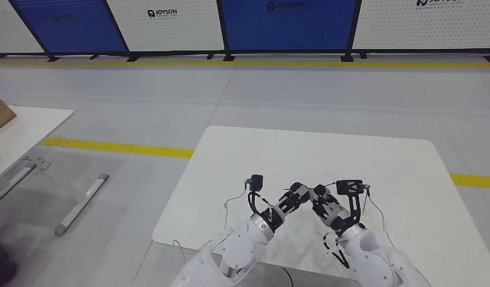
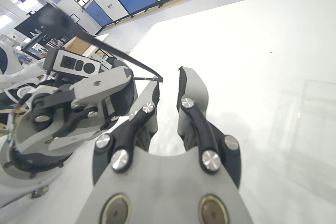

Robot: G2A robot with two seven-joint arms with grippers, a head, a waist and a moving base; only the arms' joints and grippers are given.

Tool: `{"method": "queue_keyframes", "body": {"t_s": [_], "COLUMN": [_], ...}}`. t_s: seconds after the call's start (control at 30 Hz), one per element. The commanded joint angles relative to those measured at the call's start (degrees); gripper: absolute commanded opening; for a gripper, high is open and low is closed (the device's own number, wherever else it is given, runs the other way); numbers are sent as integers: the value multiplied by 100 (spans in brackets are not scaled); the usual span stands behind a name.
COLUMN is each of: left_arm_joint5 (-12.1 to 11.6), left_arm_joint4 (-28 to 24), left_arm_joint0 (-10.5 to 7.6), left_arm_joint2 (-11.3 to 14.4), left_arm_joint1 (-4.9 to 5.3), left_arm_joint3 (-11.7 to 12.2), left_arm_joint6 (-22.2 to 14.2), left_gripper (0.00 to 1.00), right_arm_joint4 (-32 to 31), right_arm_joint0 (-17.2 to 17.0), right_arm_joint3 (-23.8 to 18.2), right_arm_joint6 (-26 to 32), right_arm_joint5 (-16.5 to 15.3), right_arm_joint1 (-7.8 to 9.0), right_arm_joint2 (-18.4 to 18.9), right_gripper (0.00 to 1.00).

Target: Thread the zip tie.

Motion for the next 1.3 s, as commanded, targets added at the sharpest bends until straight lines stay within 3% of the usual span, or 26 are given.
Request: {"method": "queue_keyframes", "body": {"t_s": [0.0,0.1,0.37,0.6,1.27], "left_arm_joint5": [16,38,56,-121,-329], "left_arm_joint4": [8,20,17,29,42], "left_arm_joint0": [-3,-5,-10,16,52], "left_arm_joint2": [6,9,1,15,23], "left_arm_joint1": [-1,-2,-4,-3,-2], "left_arm_joint3": [0,-3,-22,-115,-348], "left_arm_joint6": [-2,0,8,5,3], "left_gripper": [0,0,0,0,0], "right_arm_joint4": [-7,-13,-28,-43,-59], "right_arm_joint0": [-8,-20,-26,80,219], "right_arm_joint3": [-6,-23,-37,81,273], "right_arm_joint6": [-4,-25,-5,179,341], "right_arm_joint5": [-9,-10,10,24,5], "right_arm_joint1": [1,2,0,-13,-35], "right_arm_joint2": [9,22,39,-46,-137], "right_gripper": [20,0,0,0,0]}}
